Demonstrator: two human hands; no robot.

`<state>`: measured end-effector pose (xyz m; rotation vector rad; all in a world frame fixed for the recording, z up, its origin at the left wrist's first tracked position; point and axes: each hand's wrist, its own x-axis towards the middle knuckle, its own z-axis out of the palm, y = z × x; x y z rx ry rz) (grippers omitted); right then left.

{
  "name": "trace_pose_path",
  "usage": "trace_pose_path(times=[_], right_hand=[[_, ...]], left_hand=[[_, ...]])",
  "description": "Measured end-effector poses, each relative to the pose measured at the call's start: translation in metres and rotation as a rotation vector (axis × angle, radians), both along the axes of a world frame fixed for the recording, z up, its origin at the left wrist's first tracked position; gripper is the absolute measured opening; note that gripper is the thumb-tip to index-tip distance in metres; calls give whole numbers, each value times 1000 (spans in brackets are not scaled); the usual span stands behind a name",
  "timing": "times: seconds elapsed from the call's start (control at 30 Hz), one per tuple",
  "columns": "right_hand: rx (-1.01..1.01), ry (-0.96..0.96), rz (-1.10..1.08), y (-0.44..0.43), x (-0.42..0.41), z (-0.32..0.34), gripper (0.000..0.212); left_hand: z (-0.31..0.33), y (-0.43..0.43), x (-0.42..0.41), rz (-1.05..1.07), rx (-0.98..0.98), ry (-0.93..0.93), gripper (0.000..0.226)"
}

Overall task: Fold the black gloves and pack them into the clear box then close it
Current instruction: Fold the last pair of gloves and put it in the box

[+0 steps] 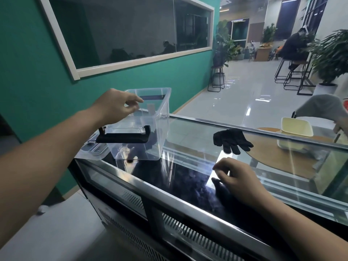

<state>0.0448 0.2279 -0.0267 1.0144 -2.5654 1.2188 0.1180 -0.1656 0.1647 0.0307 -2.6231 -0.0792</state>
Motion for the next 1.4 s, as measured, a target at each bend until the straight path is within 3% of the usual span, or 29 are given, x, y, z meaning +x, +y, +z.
trace_pose_path(times=[0.27,0.47,0.63,0.93,1.17,1.4], right_hand=[[2,10,1,-1,0,0,16],[2,13,4,-1,0,1,12],[3,16,2,0,0,2,11],[-28,20,-17,0,0,3,11],[-153,91,-167,1,-4,2,12],[-123,65,-308,4,-13,-1,13]], left_hand=[[-2,53,-16,-143,10,216,19],[-23,104,-45,-249,16,276,18],[-60,147,-69,-290,61,167,20],[-159,199,-99,-271,251,-204,29],[-187,218,-102,-292,97,-384,53],[-198,218,-93,-287,151,-123,15]])
